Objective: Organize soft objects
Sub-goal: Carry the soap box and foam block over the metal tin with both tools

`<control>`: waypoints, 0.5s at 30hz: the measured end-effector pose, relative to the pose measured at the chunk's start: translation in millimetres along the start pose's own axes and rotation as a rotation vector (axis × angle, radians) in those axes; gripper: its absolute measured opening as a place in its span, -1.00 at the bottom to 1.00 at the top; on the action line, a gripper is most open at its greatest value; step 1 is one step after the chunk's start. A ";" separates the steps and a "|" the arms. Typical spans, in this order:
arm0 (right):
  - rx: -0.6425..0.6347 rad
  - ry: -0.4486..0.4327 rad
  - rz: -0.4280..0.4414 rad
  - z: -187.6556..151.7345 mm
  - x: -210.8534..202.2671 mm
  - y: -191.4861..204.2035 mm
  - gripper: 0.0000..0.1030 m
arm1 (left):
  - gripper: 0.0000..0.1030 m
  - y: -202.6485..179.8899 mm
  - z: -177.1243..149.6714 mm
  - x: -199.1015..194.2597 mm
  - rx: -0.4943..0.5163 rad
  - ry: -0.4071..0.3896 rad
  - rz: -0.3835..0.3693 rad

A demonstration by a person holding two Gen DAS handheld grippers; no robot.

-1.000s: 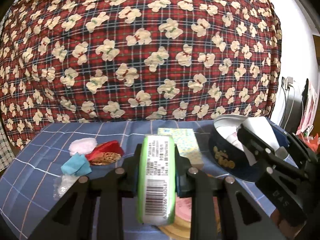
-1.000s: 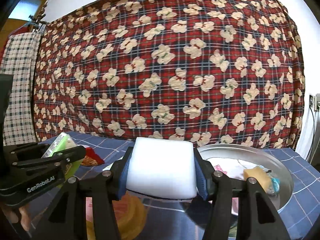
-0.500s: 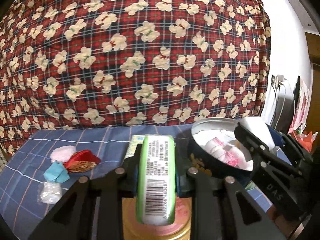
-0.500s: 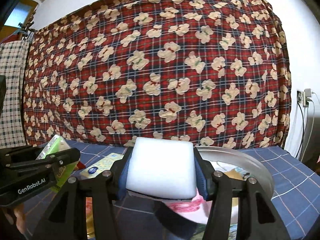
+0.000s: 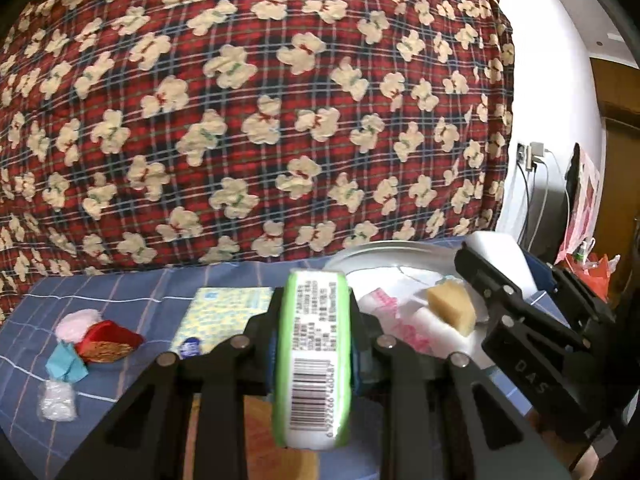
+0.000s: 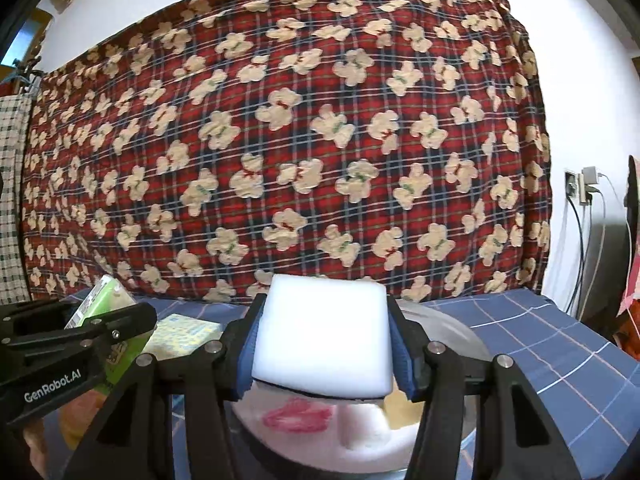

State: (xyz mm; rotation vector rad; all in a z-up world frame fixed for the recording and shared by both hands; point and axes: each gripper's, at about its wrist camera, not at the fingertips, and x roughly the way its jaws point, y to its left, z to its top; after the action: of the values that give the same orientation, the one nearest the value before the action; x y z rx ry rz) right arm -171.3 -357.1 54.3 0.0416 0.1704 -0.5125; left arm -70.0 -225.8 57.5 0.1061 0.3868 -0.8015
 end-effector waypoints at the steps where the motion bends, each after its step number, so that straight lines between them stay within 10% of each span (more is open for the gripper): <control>1: 0.003 0.001 -0.008 0.3 1.5 -4.3 0.11 | -0.52 -3.6 1.1 2.9 -0.001 0.003 -0.007; 15: 0.049 0.028 -0.098 5.4 28.9 -59.9 0.11 | -0.52 -46.7 13.5 39.6 0.003 0.022 -0.078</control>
State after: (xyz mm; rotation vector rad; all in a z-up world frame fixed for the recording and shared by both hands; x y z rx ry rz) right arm -175.2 -423.7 54.8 0.0889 0.1877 -0.6138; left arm -74.6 -288.3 57.5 0.1036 0.4129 -0.8783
